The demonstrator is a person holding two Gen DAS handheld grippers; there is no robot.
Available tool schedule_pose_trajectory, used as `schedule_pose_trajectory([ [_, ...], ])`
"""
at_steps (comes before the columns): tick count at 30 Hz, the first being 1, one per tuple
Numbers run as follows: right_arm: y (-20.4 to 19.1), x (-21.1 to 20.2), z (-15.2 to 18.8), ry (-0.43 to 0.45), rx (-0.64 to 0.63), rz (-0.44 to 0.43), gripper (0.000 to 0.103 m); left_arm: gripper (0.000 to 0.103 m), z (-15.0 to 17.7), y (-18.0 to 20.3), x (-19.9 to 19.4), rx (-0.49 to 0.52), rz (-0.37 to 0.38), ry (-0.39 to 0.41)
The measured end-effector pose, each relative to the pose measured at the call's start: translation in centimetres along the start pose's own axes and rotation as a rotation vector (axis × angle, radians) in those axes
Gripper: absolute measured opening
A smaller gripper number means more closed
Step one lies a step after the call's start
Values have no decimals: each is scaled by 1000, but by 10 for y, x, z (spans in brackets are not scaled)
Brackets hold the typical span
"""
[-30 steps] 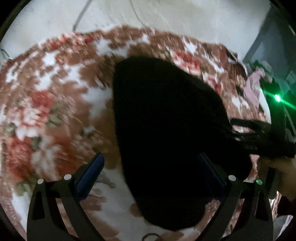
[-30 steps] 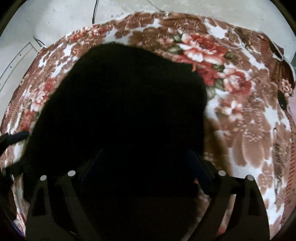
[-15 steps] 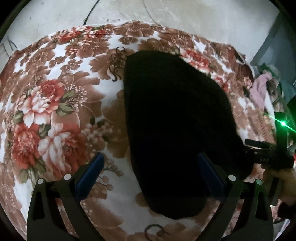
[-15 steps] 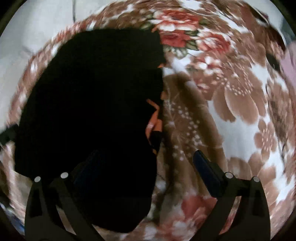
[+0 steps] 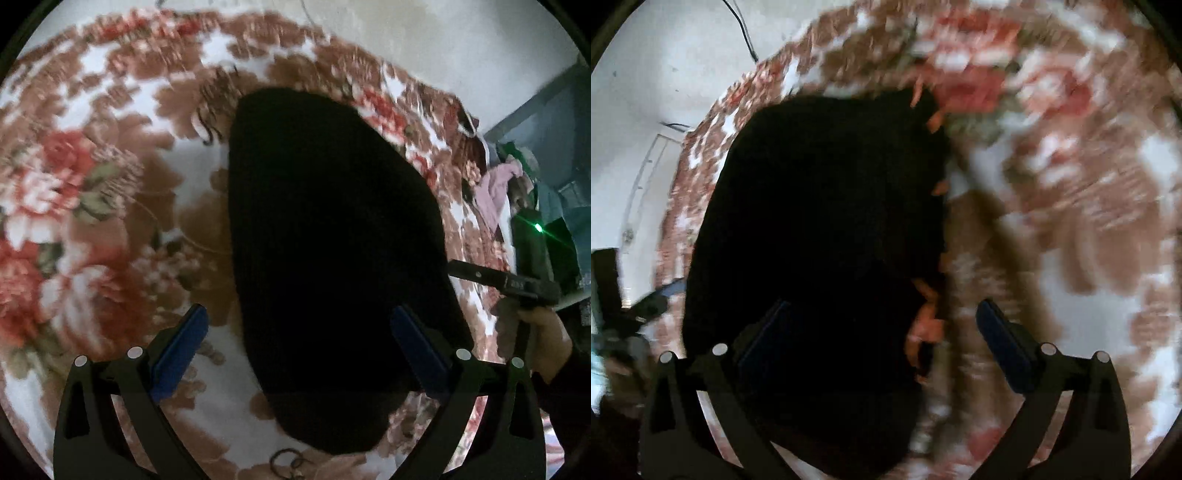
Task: Fold large clothes
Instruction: 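Lift the folded hoodie bundle with both grippers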
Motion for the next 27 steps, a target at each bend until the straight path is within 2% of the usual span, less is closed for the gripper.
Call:
schedule_pose_trajectory([
  [2, -1, 13, -7, -26, -12, 14, 98, 99, -4, -5, 22, 23, 5, -66],
  [3, -2, 22, -10, -44, -12, -2, 98, 99, -6, -5, 26, 26, 27, -73],
  [7, 1, 43, -17, -75, 31, -102, 98, 99, -16, -12, 45, 1, 140, -110],
  [10, 7, 53, -20, -90, 42, -157, 98, 99, -17, -19, 68, -79, 262, -180],
  [13, 10, 59, -22, -91, 32, -182, 99, 99, -18, -13, 82, -27, 253, -169],
  [15, 7, 59, -21, -93, 16, -163, 99, 99, -16, -9, 93, -35, 255, -185],
  [16, 6, 58, -21, -96, 14, -164, 94, 99, -16, -7, 98, -49, 272, -198],
  [17, 2, 54, -20, -99, 14, -203, 85, 99, -16, -2, 103, -52, 280, -205],
  [19, -2, 46, -18, -100, -1, -189, 64, 99, -17, 4, 104, -36, 265, -208],
  [21, -7, 40, -17, -102, -31, -165, 55, 97, -17, 12, 103, -17, 238, -218],
  [24, -7, 40, -17, -109, -31, -172, 48, 95, -17, 14, 105, -21, 232, -220],
  [27, -7, 46, -14, -103, 3, -202, 46, 90, -18, 18, 108, -12, 220, -197],
])
Point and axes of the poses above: each gripper's, at about its wrist camera, not at the fingertips, and x roughly the way its jaws point, y to its right, z to its underside, the point moved 9 cm from there along x, roughly the way its jaws point, and after that the axes turned 11 degrees about -y, right-handed, at the moved point
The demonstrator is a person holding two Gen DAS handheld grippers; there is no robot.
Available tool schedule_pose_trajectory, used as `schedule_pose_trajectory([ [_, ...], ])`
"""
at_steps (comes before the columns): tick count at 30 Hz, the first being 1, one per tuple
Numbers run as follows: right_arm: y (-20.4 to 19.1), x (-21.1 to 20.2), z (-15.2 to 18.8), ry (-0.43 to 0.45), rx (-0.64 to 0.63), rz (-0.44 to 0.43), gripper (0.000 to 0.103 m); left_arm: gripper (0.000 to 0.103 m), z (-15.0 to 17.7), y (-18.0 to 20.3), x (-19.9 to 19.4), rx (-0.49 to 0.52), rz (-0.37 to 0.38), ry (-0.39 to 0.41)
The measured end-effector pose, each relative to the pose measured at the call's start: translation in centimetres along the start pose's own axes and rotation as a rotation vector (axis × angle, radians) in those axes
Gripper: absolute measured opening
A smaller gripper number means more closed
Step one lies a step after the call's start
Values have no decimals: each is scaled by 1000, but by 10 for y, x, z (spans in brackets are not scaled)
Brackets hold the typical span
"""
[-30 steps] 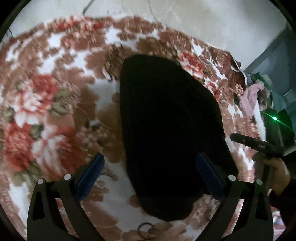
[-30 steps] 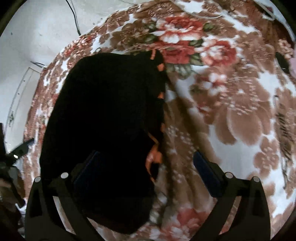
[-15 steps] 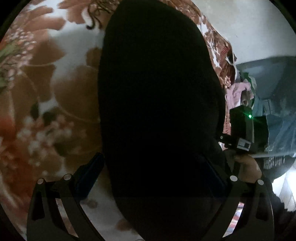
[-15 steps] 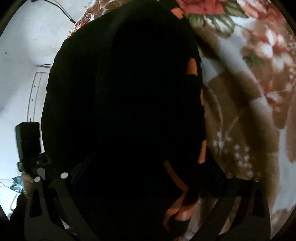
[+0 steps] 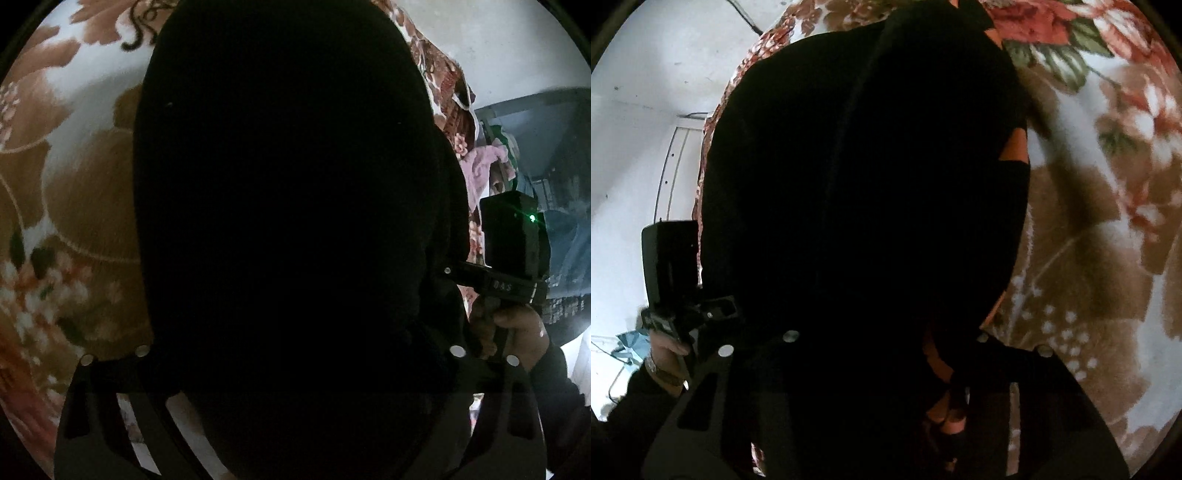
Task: Fold large clothes
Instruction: 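Lift the folded hoodie bundle with both grippers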
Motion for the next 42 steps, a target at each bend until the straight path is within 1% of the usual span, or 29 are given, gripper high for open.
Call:
schedule_pose_trajectory([
  [2, -3, -4, 3, 13, 17, -17, 42, 81, 1, 4, -1, 12, -4, 7],
  [3, -8, -8, 5, 13, -4, -9, 38, 79, 0, 4, -6, 14, 0, 8],
  [4, -12, -12, 4, 16, -19, -5, 35, 74, 1, 6, -9, 18, 2, 8],
  [5, -16, -18, 5, 17, -26, -14, 34, 71, -1, 8, -13, 29, -5, 9],
  [7, -23, -32, 9, 27, -31, -33, 31, 67, 1, 20, -23, 61, -25, 16],
  [9, -37, -47, 17, 46, -32, -79, 28, 66, 1, 37, -33, 87, -40, 25],
  [12, -51, -68, 33, 58, -41, -61, 28, 65, 6, 60, -48, 114, -45, 20],
  [15, -51, -87, 53, 79, -12, -90, 28, 64, 12, 83, -61, 152, -45, 5],
  [20, -54, -139, 102, 178, 25, -141, 28, 63, 28, 135, -83, 263, -42, -14],
  [22, -47, -170, 128, 228, 39, -158, 28, 63, 35, 171, -86, 330, -49, -26],
  [23, -41, -187, 142, 255, 48, -167, 28, 63, 38, 183, -86, 352, -48, -28],
  [24, -34, -206, 158, 283, 51, -165, 28, 63, 44, 205, -85, 387, -44, -31],
  [26, -18, -240, 188, 330, 52, -132, 28, 63, 50, 242, -76, 433, -27, -37],
  [27, -8, -258, 204, 350, 70, -119, 28, 63, 56, 274, -64, 467, -4, -45],
  [28, 8, -282, 228, 375, 99, -99, 28, 63, 64, 285, -59, 489, 12, -55],
  [30, 38, -321, 270, 417, 145, -48, 28, 63, 74, 333, -32, 539, 62, -83],
  [32, 66, -349, 305, 448, 192, -13, 28, 63, 89, 387, 3, 592, 113, -125],
  [33, 79, -362, 324, 464, 217, 9, 28, 63, 95, 405, 16, 613, 131, -142],
  [35, 113, -393, 376, 507, 294, 57, 28, 63, 117, 454, 53, 677, 184, -195],
  [36, 130, -407, 404, 534, 339, 77, 28, 63, 127, 468, 64, 698, 203, -220],
  [37, 140, -417, 427, 556, 376, 86, 28, 63, 138, 488, 79, 726, 228, -250],
  [38, 154, -429, 458, 589, 428, 107, 28, 63, 152, 514, 100, 759, 259, -292],
  [39, 166, -439, 485, 617, 473, 128, 28, 63, 162, 528, 111, 785, 276, -318],
  [40, 174, -444, 503, 637, 505, 142, 28, 63, 177, 543, 126, 817, 298, -352],
  [41, 187, -449, 532, 670, 560, 159, 28, 63, 191, 564, 147, 858, 322, -397],
  [42, 198, -451, 552, 698, 604, 162, 28, 63, 203, 574, 161, 893, 338, -431],
])
Point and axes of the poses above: each gripper's, at about its wrist camera, not at the fingertips, and x roughly the way its jaws point, y to its right, z to its underside, the point moved 9 cm from there along x, roughly the way its jaws point, and after that the axes turned 11 degrees about -y, right-handed, at the moved point
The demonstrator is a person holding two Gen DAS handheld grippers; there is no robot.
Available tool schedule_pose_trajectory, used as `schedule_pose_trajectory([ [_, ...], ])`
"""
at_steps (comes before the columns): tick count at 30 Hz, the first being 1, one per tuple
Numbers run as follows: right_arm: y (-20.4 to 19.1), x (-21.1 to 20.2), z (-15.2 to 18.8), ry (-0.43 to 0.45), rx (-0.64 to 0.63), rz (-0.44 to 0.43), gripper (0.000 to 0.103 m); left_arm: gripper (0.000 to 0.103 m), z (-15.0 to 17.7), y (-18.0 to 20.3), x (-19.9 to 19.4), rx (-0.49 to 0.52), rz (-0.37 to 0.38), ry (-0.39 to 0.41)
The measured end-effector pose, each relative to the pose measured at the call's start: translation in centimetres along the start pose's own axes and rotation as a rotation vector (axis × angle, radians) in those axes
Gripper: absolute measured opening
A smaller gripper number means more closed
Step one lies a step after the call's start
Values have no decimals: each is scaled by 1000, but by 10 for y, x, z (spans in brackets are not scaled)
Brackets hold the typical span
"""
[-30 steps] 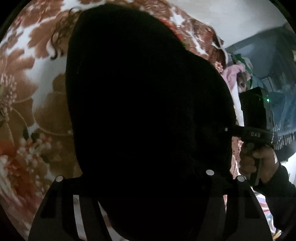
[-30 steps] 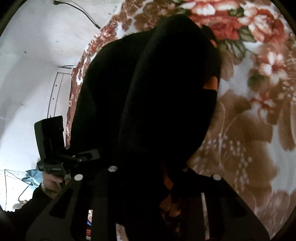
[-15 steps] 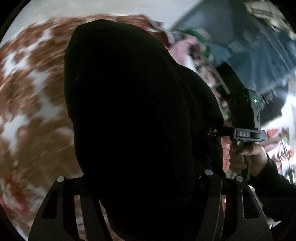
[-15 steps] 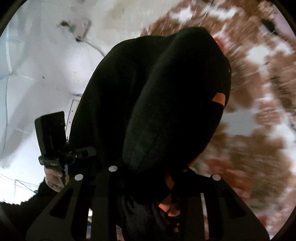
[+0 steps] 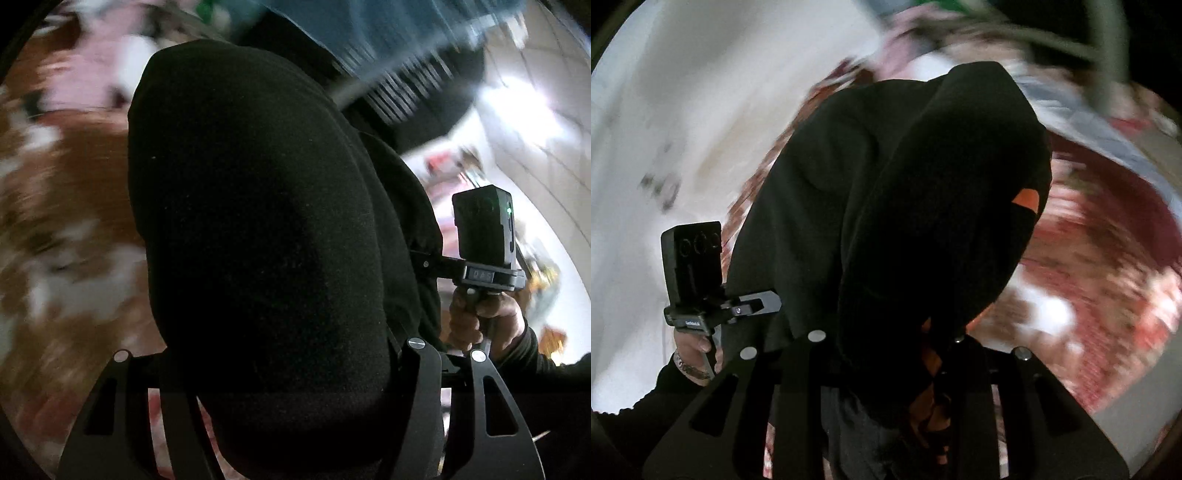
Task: Fold large clothes
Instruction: 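Lift the folded hoodie bundle with both grippers, then lower the folded hoodie onto the blanket and open both grippers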
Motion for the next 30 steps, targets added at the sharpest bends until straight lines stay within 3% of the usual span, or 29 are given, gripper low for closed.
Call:
schedule_pose_trajectory([
  [3, 41, -3, 17, 56, 122, 12, 28, 63, -12, 10, 46, 84, 55, -96],
  [6, 81, 18, 41, 91, 212, 62, 28, 64, -13, -3, 100, 166, 81, -213],
  [9, 127, 84, 71, 73, 326, 24, 28, 64, 6, -47, 150, 170, 77, -327],
  [11, 149, 122, 83, 44, 337, -17, 28, 66, 28, -98, 184, 102, 0, -413],
  [12, 158, 135, 86, 50, 311, -20, 29, 66, 38, -116, 190, 77, -10, -428],
  [14, 171, 143, 86, 67, 276, -40, 32, 69, 40, -125, 184, 55, 54, -382],
  [16, 180, 142, 88, 58, 283, -93, 38, 73, 44, -128, 180, 52, 51, -353],
  [19, 177, 131, 94, 64, 134, 30, 48, 91, 50, -127, 172, 69, -21, -348],
  [21, 169, 123, 98, 60, 33, 136, 52, 95, 50, -126, 164, 79, -88, -343],
  [23, 169, 116, 104, 54, 33, 174, 59, 96, 43, -122, 150, 91, -155, -325],
  [26, 182, 100, 106, 59, 62, 276, 83, 97, 42, -122, 109, 109, -313, -264],
  [27, 183, 93, 108, 61, 72, 299, 86, 97, 45, -117, 92, 145, -407, -234],
  [30, 169, 61, 108, 82, 92, 380, 86, 97, 47, -102, 64, 242, -564, -192],
])
Point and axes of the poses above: each gripper's, at about its wrist camera, not at the fingertips, and x roughly the way its jaws point, y to its right, z to its underside, the point moved 9 cm from there along x, roughly the way its jaws point, and after that the axes turned 11 degrees about -y, right-handed, at the moved point
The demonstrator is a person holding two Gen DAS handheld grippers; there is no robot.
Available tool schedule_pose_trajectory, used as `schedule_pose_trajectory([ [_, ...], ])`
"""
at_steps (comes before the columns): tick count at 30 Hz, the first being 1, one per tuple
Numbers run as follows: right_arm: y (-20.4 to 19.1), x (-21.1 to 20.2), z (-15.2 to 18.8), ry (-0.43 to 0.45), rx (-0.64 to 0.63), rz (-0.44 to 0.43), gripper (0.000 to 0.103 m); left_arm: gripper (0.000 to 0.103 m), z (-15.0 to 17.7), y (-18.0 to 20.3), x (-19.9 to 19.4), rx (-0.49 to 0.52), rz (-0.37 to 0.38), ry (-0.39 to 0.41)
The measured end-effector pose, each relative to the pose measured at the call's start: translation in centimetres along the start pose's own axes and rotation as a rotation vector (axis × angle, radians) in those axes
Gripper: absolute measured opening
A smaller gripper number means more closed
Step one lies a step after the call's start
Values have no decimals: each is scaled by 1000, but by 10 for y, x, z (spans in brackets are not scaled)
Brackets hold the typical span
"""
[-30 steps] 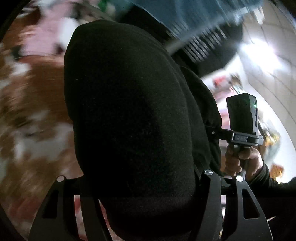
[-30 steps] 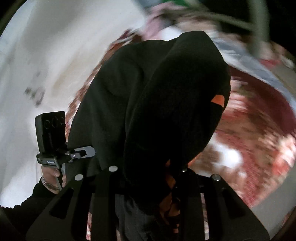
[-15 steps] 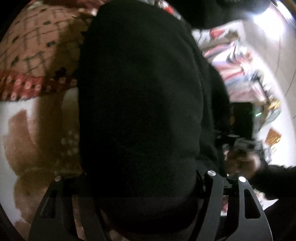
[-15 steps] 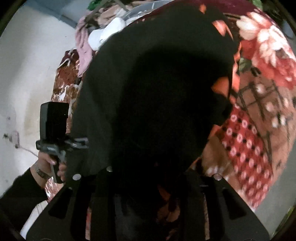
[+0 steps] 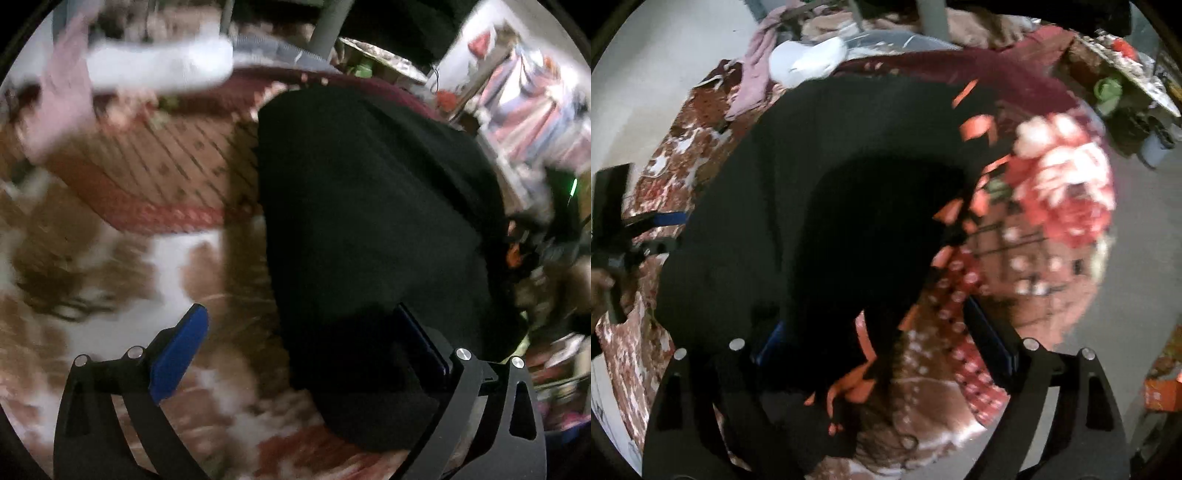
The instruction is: Fold large clothes
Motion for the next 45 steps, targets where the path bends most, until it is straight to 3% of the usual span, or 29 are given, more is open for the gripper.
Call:
schedule_pose_trajectory([
  [2, -6, -20, -8, 46, -11, 32, 87, 97, -4, 10, -14, 24, -39, 34],
  [5, -8, -43, -23, 125, -8, 106, 95, 97, -14, 36, -19, 9, -9, 69],
  [8, -2, -27, -50, 157, 35, 166, 95, 97, -18, 55, -4, -14, -13, 86],
  [11, 19, -1, -68, 145, 43, 299, 94, 97, -11, 65, 27, -36, -39, 54],
  [15, 55, 23, -65, 127, 20, 265, 95, 97, 4, 65, 42, -119, -14, 72],
  [17, 61, 20, -66, 163, -72, 271, 97, 97, 13, 64, 48, -173, 24, 74],
  [21, 58, 5, -59, 167, -125, 249, 98, 97, 22, 66, 44, -212, -7, 68],
  [26, 21, -43, -29, 181, -114, 174, 98, 97, 22, 80, -4, -267, -85, 99],
  [31, -12, -93, 19, 178, -76, 113, 98, 97, 30, 122, -46, -301, -93, 136],
  [35, -19, -137, 49, 205, -59, 133, 98, 98, 38, 155, -81, -252, -187, 200],
  [39, -25, -182, 76, 229, -48, 167, 98, 98, 48, 169, -116, -280, -184, 240],
  [43, -42, -230, 113, 254, -24, 117, 98, 98, 61, 188, -167, -283, -205, 281],
  [45, -54, -252, 131, 277, -41, 99, 98, 98, 67, 199, -192, -269, -249, 286],
])
Point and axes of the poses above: each gripper's, at about its wrist camera, not at the fingertips, and x roughly the way its jaws point, y to its right, z to its underside, the point moved 9 cm from there along x, roughly the way its jaws point, and after that the axes turned 11 degrees about -y, right-handed, at the moved point
